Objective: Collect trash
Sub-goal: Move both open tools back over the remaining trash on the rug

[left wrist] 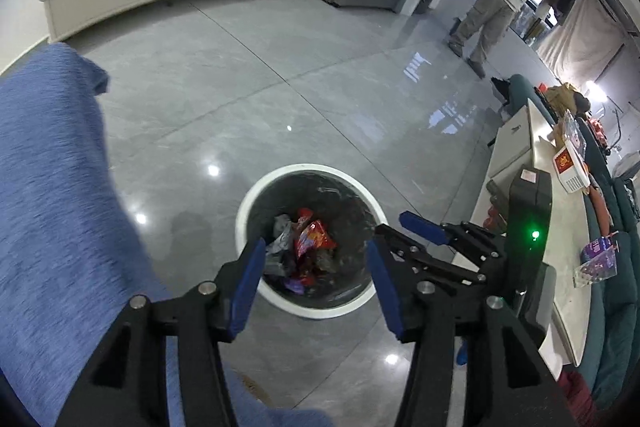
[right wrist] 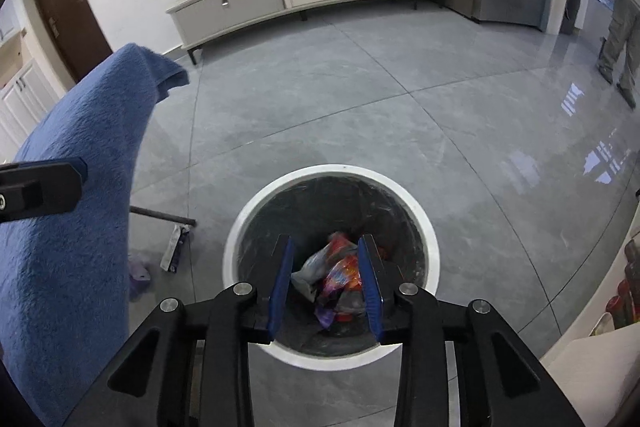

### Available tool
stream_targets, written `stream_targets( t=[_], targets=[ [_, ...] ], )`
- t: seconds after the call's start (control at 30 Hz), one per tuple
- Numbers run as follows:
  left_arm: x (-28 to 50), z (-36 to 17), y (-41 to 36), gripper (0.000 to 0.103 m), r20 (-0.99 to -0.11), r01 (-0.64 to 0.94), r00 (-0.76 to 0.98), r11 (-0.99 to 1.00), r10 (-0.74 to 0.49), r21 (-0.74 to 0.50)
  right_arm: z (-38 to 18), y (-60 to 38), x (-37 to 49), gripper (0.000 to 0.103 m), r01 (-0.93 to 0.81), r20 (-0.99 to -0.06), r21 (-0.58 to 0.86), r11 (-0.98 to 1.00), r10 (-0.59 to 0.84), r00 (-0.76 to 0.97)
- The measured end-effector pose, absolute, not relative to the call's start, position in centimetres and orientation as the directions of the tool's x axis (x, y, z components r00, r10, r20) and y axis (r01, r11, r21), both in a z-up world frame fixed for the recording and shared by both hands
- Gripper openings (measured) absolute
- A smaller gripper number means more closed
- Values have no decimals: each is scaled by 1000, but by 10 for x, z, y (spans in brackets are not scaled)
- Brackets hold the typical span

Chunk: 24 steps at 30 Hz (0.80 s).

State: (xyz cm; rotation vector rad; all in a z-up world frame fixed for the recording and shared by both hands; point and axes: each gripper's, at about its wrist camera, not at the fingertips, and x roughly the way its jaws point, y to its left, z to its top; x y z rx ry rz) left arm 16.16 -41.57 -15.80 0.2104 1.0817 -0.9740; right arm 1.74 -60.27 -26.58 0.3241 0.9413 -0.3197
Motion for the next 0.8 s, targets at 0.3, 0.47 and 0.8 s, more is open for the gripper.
stream_targets(
  t=[0.3, 0.47, 0.8],
  targets=[
    [145, -101, -298, 51, -748, 728, 316, 655, -584, -203, -196, -530, 24, 38, 233, -759, 106, 967, -73, 647],
    [141, -79, -220, 51, -707, 668, 408, 717, -578, -200, -147, -471, 25, 42, 107, -701, 119, 987, 7, 713],
    [138, -51, -44, 51, -642, 482, 590, 851, -490, -207, -83, -371, 17, 44, -76, -630, 68, 995, 101, 770]
  ],
)
